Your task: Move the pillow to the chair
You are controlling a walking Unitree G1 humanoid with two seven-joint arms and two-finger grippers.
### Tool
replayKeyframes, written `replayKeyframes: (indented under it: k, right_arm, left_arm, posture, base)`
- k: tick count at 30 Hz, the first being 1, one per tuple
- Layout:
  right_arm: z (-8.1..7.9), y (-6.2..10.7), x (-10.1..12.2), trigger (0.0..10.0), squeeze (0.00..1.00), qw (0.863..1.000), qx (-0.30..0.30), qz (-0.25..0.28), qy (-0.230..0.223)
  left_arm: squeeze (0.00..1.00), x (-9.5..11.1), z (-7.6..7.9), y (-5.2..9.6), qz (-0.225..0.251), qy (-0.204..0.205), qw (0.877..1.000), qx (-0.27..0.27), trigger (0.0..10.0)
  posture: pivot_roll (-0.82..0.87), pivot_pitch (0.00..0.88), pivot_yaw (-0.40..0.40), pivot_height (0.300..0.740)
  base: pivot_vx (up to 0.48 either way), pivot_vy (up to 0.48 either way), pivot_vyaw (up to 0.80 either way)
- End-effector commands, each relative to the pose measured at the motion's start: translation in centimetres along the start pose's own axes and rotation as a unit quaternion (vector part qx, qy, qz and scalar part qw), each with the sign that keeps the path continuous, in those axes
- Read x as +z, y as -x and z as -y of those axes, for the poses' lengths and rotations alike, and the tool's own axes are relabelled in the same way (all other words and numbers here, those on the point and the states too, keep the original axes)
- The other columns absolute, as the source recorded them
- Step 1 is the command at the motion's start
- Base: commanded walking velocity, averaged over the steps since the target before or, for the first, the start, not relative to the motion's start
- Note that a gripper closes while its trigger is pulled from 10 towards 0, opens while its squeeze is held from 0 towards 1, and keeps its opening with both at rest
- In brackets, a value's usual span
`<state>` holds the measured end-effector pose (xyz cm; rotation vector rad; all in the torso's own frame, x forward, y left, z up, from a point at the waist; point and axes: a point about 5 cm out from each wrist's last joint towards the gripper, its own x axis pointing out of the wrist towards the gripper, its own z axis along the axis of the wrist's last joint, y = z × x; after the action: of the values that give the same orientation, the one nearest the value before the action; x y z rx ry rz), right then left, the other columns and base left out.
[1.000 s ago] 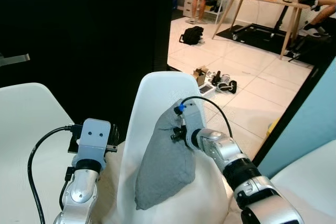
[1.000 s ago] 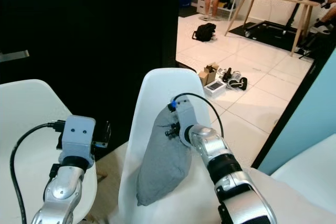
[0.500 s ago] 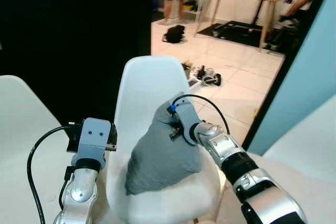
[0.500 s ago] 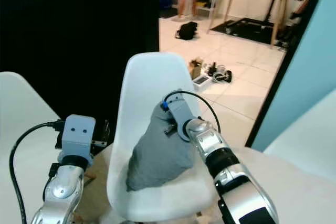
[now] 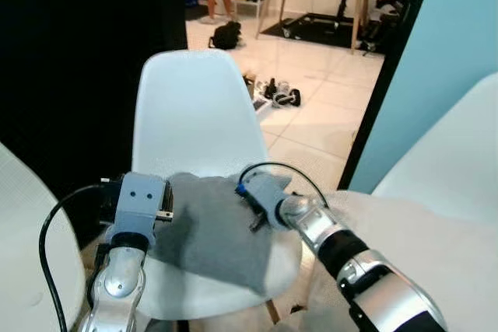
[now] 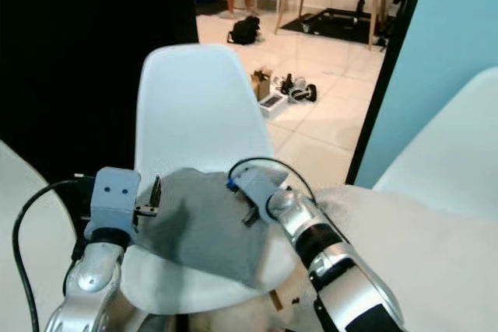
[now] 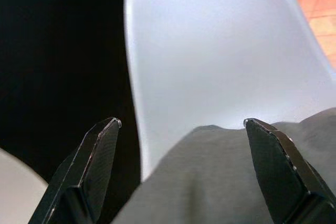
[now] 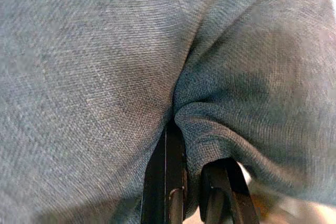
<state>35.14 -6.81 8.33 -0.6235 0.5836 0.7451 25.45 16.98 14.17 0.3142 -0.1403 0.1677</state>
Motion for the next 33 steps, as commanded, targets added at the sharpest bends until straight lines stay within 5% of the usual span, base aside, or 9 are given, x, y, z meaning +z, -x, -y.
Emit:
replayKeyframes:
  k: [1, 6, 10, 15, 16, 17, 33]
  right_arm:
    - [-0.4, -0.2, 1.3, 10.0, 0.0, 0.999, 0.006, 0.018, 0.029]
    - [-0.4, -0.4, 1.6, 10.0, 0.0, 0.998, -0.013, 0.017, 0.054]
    - [1.4, 0.0, 2.5, 10.0, 0.0, 0.986, -0.119, 0.027, 0.113]
    - [2.0, 0.2, 2.6, 10.0, 0.0, 0.985, -0.128, 0.029, 0.111]
    - [1.6, 0.1, 2.3, 10.0, 0.59, 0.989, -0.105, 0.025, 0.105]
    - [1.1, -0.1, 2.0, 10.0, 1.0, 0.991, -0.08, 0.02, 0.102]
    - [0.9, 0.4, 1.7, 10.0, 1.0, 0.984, -0.007, 0.039, 0.174]
  left_arm:
    - [0.0, 0.3, 0.0, -0.1, 0.002, 0.003, 1.0, 0.002, 10.0]
    - [0.0, 0.3, 0.0, -0.1, 0.001, 0.003, 1.0, 0.003, 10.0]
    - [0.0, 0.3, 0.1, 0.0, 0.0, 0.005, 1.0, 0.004, 10.0]
    - [0.0, 0.3, 0.1, 0.0, 0.0, 0.006, 1.0, 0.004, 10.0]
    - [0.0, 0.3, 0.1, -0.1, 0.0, 0.006, 1.0, 0.005, 10.0]
    - [0.0, 0.4, 0.1, -0.1, 0.002, 0.006, 1.0, 0.006, 10.0]
    - [0.0, 0.4, -0.1, -0.4, 0.004, 0.002, 1.0, 0.013, 10.0]
  posture:
    - [0.15, 0.0, -0.05, 0.555]
    - [0.15, 0.0, -0.053, 0.555]
    - [0.15, 0.0, -0.054, 0.555]
    - [0.14, 0.0, -0.056, 0.555]
    - [0.14, 0.0, -0.057, 0.555]
    - [0.15, 0.0, -0.059, 0.555]
    - [0.14, 0.0, -0.057, 0.555]
  base:
    - [0.0, 0.0, 0.0]
    - [0.0, 0.0, 0.0]
    - [0.0, 0.0, 0.0]
    - [0.0, 0.0, 0.0]
    - [0.0, 0.0, 0.0]
    - [0.0, 0.0, 0.0]
    - [0.0, 0.0, 0.0]
